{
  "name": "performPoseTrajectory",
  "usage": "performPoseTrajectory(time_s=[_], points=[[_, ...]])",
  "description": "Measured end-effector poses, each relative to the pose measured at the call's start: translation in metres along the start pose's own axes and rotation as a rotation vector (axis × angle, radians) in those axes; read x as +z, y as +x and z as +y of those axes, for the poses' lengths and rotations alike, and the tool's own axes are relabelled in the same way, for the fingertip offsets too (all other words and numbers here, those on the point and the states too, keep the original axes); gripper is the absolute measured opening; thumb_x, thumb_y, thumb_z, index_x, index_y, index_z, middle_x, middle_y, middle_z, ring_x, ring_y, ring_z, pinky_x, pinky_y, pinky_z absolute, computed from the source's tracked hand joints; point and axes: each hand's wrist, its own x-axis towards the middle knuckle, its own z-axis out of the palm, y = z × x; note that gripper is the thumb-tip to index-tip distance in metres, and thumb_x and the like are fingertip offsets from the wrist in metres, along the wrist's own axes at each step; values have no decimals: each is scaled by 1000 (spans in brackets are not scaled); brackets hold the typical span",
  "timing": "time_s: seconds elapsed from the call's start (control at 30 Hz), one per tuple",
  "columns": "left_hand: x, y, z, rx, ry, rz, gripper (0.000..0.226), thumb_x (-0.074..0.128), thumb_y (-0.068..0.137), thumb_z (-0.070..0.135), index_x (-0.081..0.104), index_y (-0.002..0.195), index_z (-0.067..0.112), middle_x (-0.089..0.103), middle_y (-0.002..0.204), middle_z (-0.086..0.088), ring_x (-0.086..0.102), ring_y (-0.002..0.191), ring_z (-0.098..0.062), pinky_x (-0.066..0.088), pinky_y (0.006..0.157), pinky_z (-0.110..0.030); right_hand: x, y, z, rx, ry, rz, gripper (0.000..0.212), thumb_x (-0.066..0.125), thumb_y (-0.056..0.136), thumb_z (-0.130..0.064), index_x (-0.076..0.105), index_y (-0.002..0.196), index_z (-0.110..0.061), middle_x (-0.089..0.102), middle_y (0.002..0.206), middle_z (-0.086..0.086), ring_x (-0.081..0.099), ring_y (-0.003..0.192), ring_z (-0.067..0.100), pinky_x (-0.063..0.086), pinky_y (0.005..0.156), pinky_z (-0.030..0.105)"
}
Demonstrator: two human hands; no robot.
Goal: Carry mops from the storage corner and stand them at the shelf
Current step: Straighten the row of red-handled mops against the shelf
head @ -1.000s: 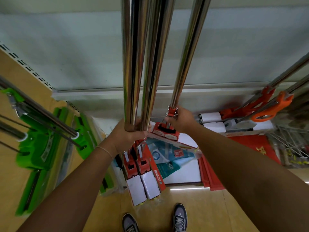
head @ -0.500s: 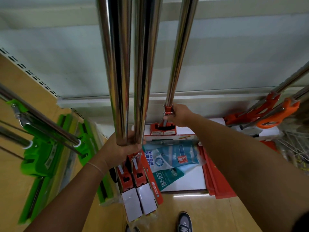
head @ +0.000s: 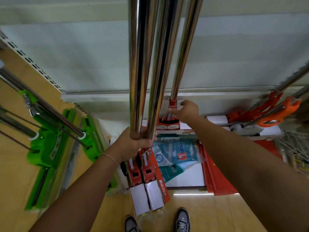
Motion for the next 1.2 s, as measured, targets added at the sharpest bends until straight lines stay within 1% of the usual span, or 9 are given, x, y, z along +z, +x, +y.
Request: performPoseTrajectory(time_s=[0.13, 0.3, 0.43, 0.67, 0.77, 0.87, 0.93, 1.03, 1.2], points=[[16, 5, 4, -6, -2, 29, 27, 70, 63, 38, 76, 88, 32, 75, 96, -11, 68, 101, -31, 50, 96, -57, 10, -34, 3, 9, 210, 1, 72, 75, 87, -29, 38, 147, -12, 63, 119, 9, 63, 100, 22, 52, 89, 32], [29, 11, 11, 21, 62, 61, 22, 69, 68, 34, 75, 89, 35, 75, 96, -6, 68, 100, -26, 50, 98, -53, 28, -100, 20, -42, 192, -169, 53, 66, 87, -6, 50, 136, -16, 64, 118, 4, 61, 106, 19, 52, 82, 28], [36, 12, 12, 44, 57, 77, 26, 69, 68, 28, 74, 84, 48, 76, 92, 11, 69, 99, -14, 50, 101, -49, 51, -143, 24, -269, 240, -388, 48, 72, 82, -14, 55, 125, -27, 66, 114, -7, 61, 110, 11, 55, 87, 29], [46, 10, 13, 16, 10, 94, 29, 65, 68, 31, 73, 89, 49, 75, 99, 1, 67, 106, -23, 48, 102, -50, 75, -134, 23, -196, 169, -179, 23, 70, 87, -24, 66, 108, -17, 71, 99, -1, 66, 89, 13, 54, 75, 21], [48, 12, 10, -3, 24, 172, 38, 64, 77, 7, 71, 96, 38, 75, 94, 0, 69, 98, -19, 54, 91, -38, 75, -131, 24, -168, 121, -163, 24, 68, 88, -23, 64, 110, -14, 69, 99, 0, 64, 87, 13, 43, 65, 13], [51, 12, 8, -17, 32, 257, 34, 61, 83, -9, 60, 102, 19, 66, 91, -2, 65, 88, -14, 52, 77, -22, 70, -123, 26, -128, 100, -151, 23, 66, 88, -18, 60, 110, -14, 67, 93, 0, 64, 85, 17, 43, 63, 16], [50, 10, 7, -16, 56, 258, 24, 58, 85, -10, 57, 92, 13, 59, 78, -5, 59, 73, -16, 50, 69, -26, 64, -118, 27, -109, 82, -139, 27, 67, 87, -15, 57, 112, -15, 64, 89, -2, 62, 82, 18, 42, 57, 16], [49, 7, 9, -11, 103, 202, 21, 49, 81, -15, 53, 75, 5, 47, 58, -4, 48, 53, -10, 43, 52, -22, 54, -106, 28, -112, 50, -150, 37, 70, 86, -15, 54, 120, -14, 64, 92, 0, 63, 86, 20, 53, 68, 27], [52, 2, 12, 1, 164, 170, 20, 43, 81, -18, 45, 64, -7, 36, 56, -10, 35, 44, -5, 33, 44, -16, 41, -89, 27, -150, -6, -174, 50, 71, 85, -15, 48, 130, -13, 57, 86, -3, 57, 82, 19, 48, 68, 29]])
